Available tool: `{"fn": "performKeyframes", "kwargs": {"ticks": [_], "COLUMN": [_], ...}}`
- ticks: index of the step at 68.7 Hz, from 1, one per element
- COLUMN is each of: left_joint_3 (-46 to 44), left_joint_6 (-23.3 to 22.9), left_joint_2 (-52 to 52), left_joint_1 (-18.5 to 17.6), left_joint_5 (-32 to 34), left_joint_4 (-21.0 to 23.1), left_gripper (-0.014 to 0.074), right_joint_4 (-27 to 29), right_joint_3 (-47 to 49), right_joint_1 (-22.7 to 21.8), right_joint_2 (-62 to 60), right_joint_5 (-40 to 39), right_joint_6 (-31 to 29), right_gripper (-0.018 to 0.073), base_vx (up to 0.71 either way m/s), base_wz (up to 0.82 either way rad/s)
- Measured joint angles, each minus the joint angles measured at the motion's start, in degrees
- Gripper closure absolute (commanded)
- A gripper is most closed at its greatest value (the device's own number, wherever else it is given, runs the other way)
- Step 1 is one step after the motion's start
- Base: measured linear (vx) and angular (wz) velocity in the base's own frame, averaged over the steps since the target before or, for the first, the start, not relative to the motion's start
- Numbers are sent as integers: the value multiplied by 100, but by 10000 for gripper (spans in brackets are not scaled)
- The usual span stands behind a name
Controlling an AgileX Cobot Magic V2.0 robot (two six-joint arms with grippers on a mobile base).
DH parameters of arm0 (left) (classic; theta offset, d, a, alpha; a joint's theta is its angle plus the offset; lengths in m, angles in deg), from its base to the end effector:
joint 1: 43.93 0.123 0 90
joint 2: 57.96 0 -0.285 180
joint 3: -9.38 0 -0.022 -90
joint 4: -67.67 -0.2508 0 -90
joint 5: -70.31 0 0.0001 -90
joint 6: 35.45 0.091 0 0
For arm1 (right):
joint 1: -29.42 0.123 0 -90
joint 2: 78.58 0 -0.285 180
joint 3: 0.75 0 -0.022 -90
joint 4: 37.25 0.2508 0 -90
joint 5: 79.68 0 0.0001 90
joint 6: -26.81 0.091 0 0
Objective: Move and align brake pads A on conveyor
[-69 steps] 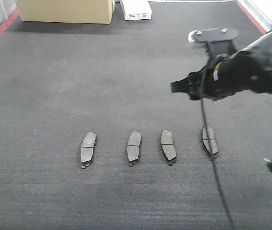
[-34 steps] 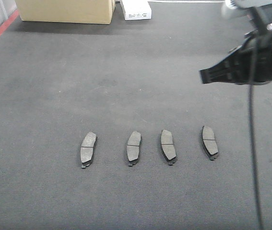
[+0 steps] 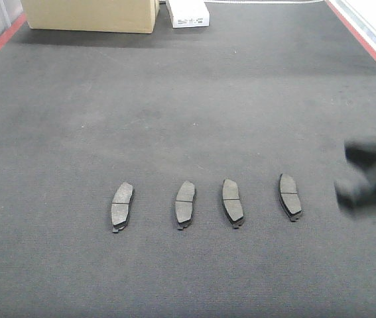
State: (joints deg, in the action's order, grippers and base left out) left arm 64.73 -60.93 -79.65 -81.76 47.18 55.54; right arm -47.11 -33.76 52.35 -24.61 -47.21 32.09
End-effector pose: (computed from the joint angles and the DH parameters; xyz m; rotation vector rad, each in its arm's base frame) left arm 0.0552 -0.0333 0.2906 0.3015 1.7513 -0.5922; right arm 0.1514 0.0549 0.3446 -0.4123 2.0365 0.1165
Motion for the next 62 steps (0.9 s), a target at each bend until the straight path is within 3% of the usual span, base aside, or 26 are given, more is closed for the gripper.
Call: {"fn": "performKeyframes", "kwargs": {"ticks": [27,62], "left_joint_3": [0,0], "left_joint_6": [0,0], "left_joint_2": [0,0], "left_joint_1": [0,0], "left_joint_5": [0,0], "left_joint_4": [0,0], "left_gripper": [602,602], "right_joint_4": [-5,-5], "right_joint_3": [-2131,-2234], "right_joint_1": [0,0], "right_joint_2": [-2678,-2986], "right_joint_5": [-621,-902], "right_joint_6": [-22,-22], "right_gripper": [562,562], "base_vx": [0,0], "base_wz": [0,0]}}
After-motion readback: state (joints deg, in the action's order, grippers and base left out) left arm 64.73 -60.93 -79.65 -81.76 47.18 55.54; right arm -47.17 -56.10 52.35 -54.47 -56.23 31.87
